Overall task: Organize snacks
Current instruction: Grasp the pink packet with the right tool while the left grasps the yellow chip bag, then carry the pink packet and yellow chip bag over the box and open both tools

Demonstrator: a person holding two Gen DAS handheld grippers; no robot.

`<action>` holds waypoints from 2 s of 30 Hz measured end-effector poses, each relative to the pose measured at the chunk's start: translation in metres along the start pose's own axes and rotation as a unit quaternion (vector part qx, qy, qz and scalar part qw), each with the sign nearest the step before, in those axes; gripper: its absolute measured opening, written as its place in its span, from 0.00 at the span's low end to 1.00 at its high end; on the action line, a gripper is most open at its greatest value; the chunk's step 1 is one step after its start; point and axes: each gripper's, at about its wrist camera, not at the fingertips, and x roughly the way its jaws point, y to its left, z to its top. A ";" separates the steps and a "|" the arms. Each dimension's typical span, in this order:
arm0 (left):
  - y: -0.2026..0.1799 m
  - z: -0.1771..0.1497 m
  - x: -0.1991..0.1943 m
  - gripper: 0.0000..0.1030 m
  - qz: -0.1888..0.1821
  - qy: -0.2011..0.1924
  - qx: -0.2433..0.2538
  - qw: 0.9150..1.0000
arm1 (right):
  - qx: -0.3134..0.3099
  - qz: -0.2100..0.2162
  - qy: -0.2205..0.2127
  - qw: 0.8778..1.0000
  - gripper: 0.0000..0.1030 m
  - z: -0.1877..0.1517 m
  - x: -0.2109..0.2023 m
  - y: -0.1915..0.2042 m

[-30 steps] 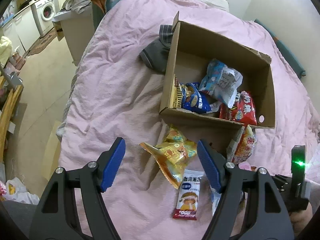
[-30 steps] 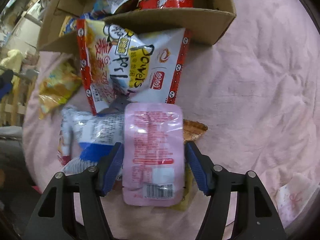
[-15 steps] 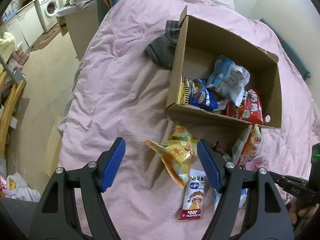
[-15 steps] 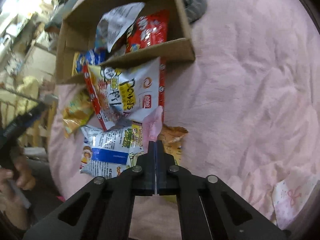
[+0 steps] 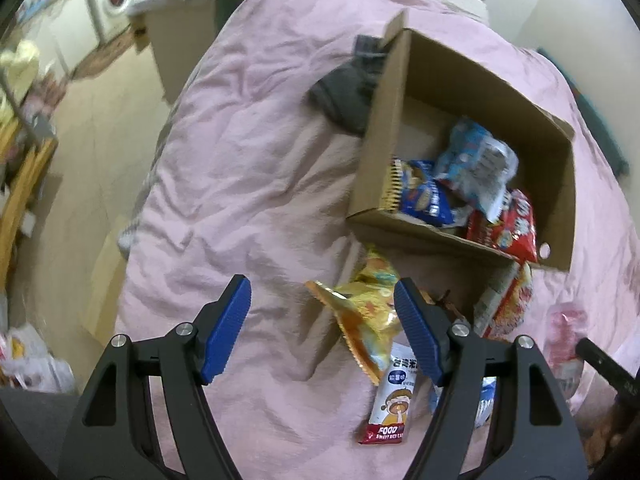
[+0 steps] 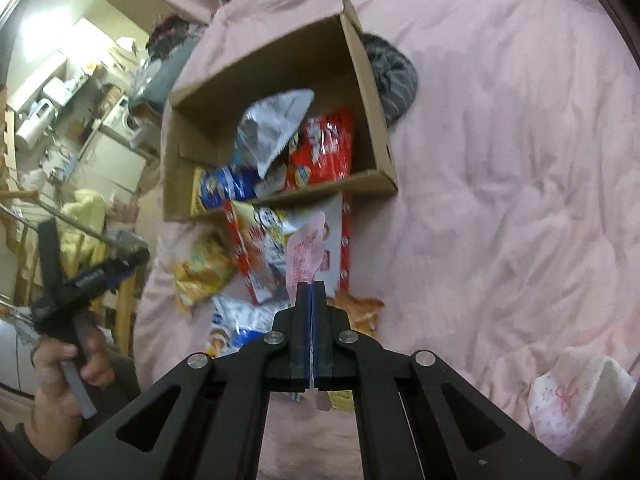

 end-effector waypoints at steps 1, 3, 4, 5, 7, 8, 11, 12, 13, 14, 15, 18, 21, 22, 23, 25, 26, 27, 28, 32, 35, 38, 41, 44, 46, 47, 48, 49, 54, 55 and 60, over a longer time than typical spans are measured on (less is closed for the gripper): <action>0.003 0.000 0.004 0.69 -0.004 0.009 -0.009 1.000 | 0.003 0.002 -0.004 1.000 0.00 0.002 -0.001 0.001; 0.005 -0.002 0.017 0.69 -0.017 0.035 -0.021 0.999 | 0.005 0.007 -0.005 1.000 0.00 0.004 0.001 0.002; 0.004 -0.003 0.025 0.69 -0.028 0.053 -0.024 0.998 | 0.006 0.009 -0.005 1.000 0.00 0.005 0.001 0.002; 0.001 -0.006 0.035 0.69 -0.041 0.075 -0.023 0.996 | 0.006 0.010 -0.005 1.000 0.00 0.007 0.002 0.002; -0.008 -0.012 0.056 0.69 -0.064 0.119 -0.024 0.991 | 0.007 0.015 -0.003 1.000 0.00 0.007 0.003 0.003; -0.011 -0.014 0.060 0.69 -0.066 0.126 -0.024 0.990 | 0.007 0.016 -0.002 1.000 0.00 0.008 0.004 0.002; -0.023 -0.017 0.073 0.69 -0.056 0.124 -0.010 0.991 | -0.001 0.008 0.001 1.000 0.00 0.005 0.005 0.005; -0.031 -0.019 0.078 0.66 -0.051 0.121 0.005 0.991 | -0.005 0.005 0.005 1.000 0.00 0.003 0.007 0.007; -0.036 -0.019 0.080 0.60 -0.050 0.119 0.017 0.992 | -0.009 0.003 0.010 1.000 0.00 0.001 0.010 0.009; -0.041 -0.020 0.081 0.46 -0.049 0.118 0.025 0.991 | -0.011 0.002 0.013 1.000 0.00 0.000 0.011 0.009; -0.046 -0.022 0.083 0.38 -0.044 0.118 0.035 0.991 | -0.016 -0.002 0.014 1.000 0.00 0.000 0.013 0.010; -0.049 -0.024 0.084 0.25 -0.045 0.120 0.035 0.991 | -0.022 -0.005 0.014 1.000 0.00 -0.002 0.013 0.011; -0.053 -0.028 0.075 0.21 -0.047 0.120 0.046 0.991 | -0.019 -0.008 0.017 1.000 0.00 -0.002 0.014 0.009; -0.053 -0.028 0.071 0.21 -0.048 0.115 0.045 0.991 | -0.018 -0.009 0.019 1.000 0.00 -0.002 0.015 0.009; -0.051 -0.029 0.066 0.21 -0.046 0.109 0.044 0.992 | -0.017 -0.010 0.020 1.000 0.00 -0.002 0.016 0.010; -0.048 -0.031 0.061 0.21 -0.044 0.106 0.038 0.993 | -0.020 -0.009 0.021 1.000 0.00 -0.001 0.018 0.013; -0.047 -0.033 0.058 0.21 -0.044 0.106 0.034 0.993 | -0.023 -0.009 0.020 1.000 0.00 -0.001 0.018 0.014; -0.045 -0.034 0.056 0.21 -0.042 0.104 0.035 0.993 | -0.026 -0.008 0.020 0.999 0.00 0.000 0.018 0.017; -0.043 -0.036 0.054 0.21 -0.038 0.101 0.038 0.993 | -0.029 -0.008 0.020 0.999 0.00 0.000 0.019 0.019; -0.037 -0.038 0.047 0.21 -0.030 0.090 0.038 0.995 | -0.031 -0.003 0.021 0.999 0.00 0.001 0.020 0.023; -0.032 -0.041 0.044 0.21 -0.020 0.084 0.040 0.995 | -0.035 0.003 0.020 0.999 0.00 0.002 0.020 0.028; -0.032 -0.047 0.038 0.21 -0.008 0.075 0.044 0.996 | -0.033 0.018 0.015 0.999 0.00 0.004 0.017 0.034; -0.019 -0.053 0.037 0.20 -0.004 0.080 0.028 0.996 | -0.037 0.030 0.010 0.999 0.00 0.006 0.014 0.040; -0.011 -0.054 0.028 0.20 0.000 0.077 0.017 0.997 | -0.039 0.038 0.007 0.998 0.00 0.007 0.012 0.046; -0.010 -0.053 0.019 0.20 0.003 0.065 0.017 0.998 | -0.039 0.042 0.003 0.998 0.00 0.008 0.010 0.048; -0.011 -0.052 0.014 0.20 0.006 0.056 0.019 0.998 | -0.039 0.044 0.000 0.998 0.00 0.009 0.009 0.049; -0.014 -0.050 0.007 0.20 0.009 0.045 0.022 0.999 | -0.040 0.045 -0.003 0.998 0.00 0.009 0.007 0.050; -0.016 -0.048 0.001 0.20 0.010 0.035 0.025 0.999 | -0.039 0.046 -0.006 0.998 0.00 0.010 0.006 0.050; -0.028 -0.027 -0.039 0.20 0.012 -0.028 0.046 0.998 | -0.024 0.056 -0.051 0.997 0.00 0.017 -0.016 0.045; -0.032 -0.022 -0.044 0.20 0.011 -0.040 0.051 0.998 | -0.023 0.058 -0.060 0.996 0.00 0.019 -0.020 0.045; -0.052 0.001 -0.068 0.20 0.014 -0.095 0.081 0.992 | -0.003 0.055 -0.106 0.993 0.00 0.034 -0.036 0.037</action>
